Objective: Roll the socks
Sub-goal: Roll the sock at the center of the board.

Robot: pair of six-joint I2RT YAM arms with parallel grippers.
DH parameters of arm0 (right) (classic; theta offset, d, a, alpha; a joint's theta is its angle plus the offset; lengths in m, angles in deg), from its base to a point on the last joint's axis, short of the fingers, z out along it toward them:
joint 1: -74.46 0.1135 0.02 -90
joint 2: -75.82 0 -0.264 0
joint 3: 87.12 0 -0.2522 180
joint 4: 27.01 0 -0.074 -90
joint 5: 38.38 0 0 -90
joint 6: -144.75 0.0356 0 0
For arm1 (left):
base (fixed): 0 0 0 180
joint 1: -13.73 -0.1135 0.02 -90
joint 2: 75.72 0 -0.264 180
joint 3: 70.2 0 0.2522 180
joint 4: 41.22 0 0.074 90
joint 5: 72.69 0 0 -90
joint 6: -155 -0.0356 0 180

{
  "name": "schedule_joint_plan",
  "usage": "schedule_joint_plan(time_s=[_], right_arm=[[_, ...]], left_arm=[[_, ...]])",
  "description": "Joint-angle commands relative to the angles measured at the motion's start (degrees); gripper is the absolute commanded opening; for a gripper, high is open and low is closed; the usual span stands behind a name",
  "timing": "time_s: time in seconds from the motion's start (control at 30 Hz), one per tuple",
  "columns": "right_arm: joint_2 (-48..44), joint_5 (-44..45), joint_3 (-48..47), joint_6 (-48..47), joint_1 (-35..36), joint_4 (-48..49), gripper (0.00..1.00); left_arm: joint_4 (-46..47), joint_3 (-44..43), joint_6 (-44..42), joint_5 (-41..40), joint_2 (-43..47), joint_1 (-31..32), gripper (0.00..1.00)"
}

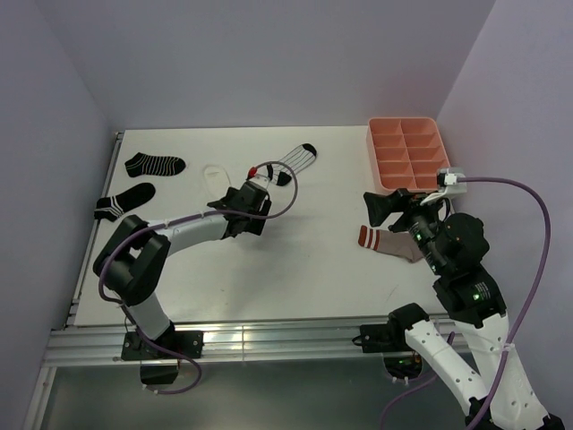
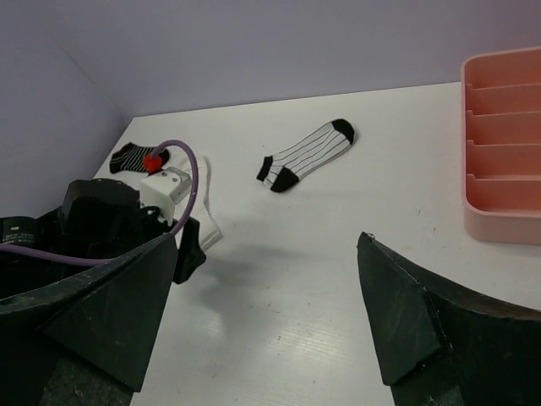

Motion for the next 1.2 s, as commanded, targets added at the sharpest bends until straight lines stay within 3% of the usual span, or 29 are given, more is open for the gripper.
schedule_joint_plan(time_s=[0.0, 0.17, 0.77, 1.17], right_arm=[[-1.3, -0.3, 0.1, -0.3, 0.4, 1.0, 0.93], [-1.6, -0.2, 0.0, -0.1, 0.3, 0.6, 0.93], [-1.8, 0.2, 0.2, -0.3, 0.4, 0.3, 0.91], [-1.5, -0.1, 0.4, -0.6, 0.4, 1.2, 0.90]], left_arm=[[5.5, 1.4, -7.3, 4.9, 0.4, -2.2, 0.77], [6.2, 0.1, -10.5, 9.6, -2.5, -3.2, 0.75], [4.0, 0.6, -14.4, 10.0, -4.5, -5.6, 0.64], [2.9, 2.2, -13.4, 12.5, -7.2, -6.2, 0.49]])
